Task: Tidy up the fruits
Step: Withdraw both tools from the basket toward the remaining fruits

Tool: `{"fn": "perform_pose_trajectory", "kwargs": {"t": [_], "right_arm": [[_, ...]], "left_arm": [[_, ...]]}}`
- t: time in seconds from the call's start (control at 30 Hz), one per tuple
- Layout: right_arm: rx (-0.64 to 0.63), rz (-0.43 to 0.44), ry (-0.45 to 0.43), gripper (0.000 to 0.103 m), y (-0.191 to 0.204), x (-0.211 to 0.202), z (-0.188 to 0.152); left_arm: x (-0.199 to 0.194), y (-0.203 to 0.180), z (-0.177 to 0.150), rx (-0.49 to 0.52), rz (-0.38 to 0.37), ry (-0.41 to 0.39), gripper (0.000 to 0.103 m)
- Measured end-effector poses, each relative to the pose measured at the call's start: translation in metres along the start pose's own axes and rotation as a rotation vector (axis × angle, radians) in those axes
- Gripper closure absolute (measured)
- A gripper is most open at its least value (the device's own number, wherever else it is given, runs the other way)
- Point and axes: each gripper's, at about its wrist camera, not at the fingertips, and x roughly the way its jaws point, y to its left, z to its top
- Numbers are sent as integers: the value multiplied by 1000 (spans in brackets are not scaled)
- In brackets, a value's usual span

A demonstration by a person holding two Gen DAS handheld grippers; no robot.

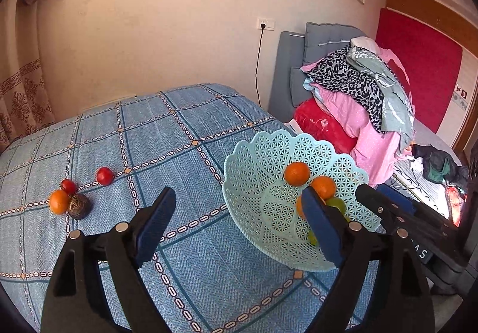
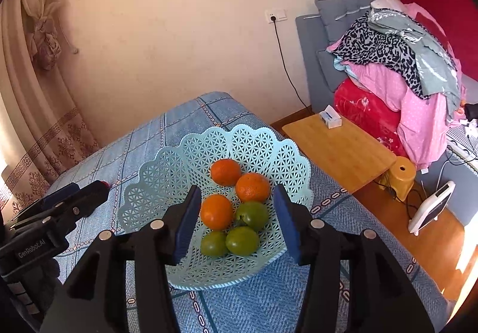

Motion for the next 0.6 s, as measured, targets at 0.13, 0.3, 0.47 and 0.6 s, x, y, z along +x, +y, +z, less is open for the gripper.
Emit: {"fn": "perform_pose_trajectory", "kwargs": {"t": [0.13, 0.3, 0.47, 0.6], "right_arm": [[-15, 5, 4, 51, 6, 0, 0], [-38, 8, 8, 48, 14, 1, 0], [-56, 7, 10, 48, 23, 1, 0], [-71, 13, 12, 45, 29, 1, 0]], "left_arm": [[-3, 7, 2, -8, 30, -15, 11], [-8, 16, 4, -16, 60, -30, 9], [-12, 20, 6, -2, 98, -49, 9], [-14, 27, 7, -12, 108, -49, 8]]}}
